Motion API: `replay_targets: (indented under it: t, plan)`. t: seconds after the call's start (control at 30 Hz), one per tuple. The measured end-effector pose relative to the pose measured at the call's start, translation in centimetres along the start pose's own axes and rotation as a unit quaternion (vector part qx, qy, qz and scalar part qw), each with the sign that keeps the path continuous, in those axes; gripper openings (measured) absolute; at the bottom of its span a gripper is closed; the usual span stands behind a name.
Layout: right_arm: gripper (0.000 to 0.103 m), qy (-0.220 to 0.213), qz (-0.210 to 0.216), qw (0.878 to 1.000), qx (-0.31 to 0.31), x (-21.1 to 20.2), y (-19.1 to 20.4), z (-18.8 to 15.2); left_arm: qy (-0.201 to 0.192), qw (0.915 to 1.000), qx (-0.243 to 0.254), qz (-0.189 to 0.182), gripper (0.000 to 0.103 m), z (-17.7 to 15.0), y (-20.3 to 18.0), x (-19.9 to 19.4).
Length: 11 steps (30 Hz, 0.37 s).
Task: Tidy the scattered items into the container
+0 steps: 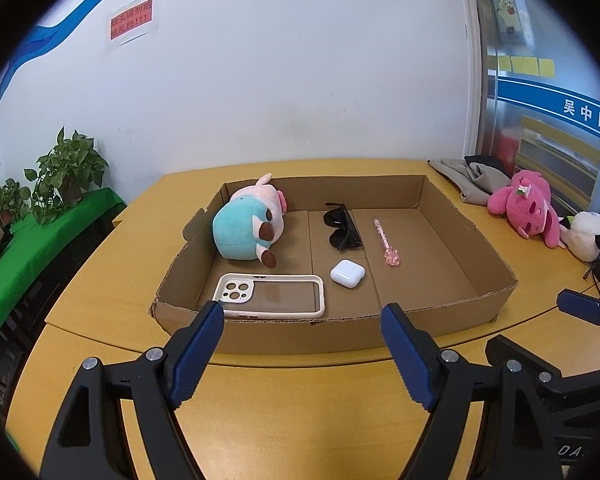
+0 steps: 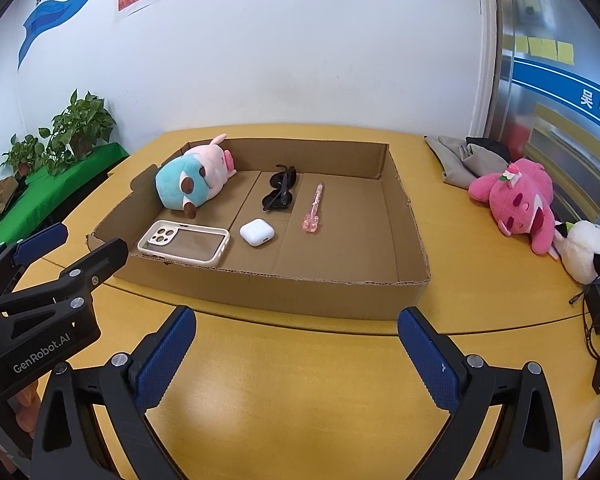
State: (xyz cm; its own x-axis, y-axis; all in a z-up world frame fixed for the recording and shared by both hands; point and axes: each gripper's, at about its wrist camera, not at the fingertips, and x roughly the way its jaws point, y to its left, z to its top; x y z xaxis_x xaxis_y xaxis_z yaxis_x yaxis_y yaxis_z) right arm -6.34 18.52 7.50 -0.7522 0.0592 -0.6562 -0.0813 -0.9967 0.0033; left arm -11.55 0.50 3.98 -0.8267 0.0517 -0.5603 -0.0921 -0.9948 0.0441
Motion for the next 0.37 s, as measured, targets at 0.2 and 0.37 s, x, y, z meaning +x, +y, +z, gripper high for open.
replay_targets:
  t: [0.2, 0.37]
  plan:
    - [0.103, 0.002, 0.001, 1.000, 0.000, 0.14, 0.06, -0.16, 0.003, 0.9999, 0.008, 0.013, 0.081, -0.46, -0.44, -0.05]
    - [0.103, 0.003, -0.001, 1.000, -0.002, 0.16, 0.07, -0.25, 0.015, 0.9998, 0.006, 0.008, 0.081, -0.74, -0.42, 0.13]
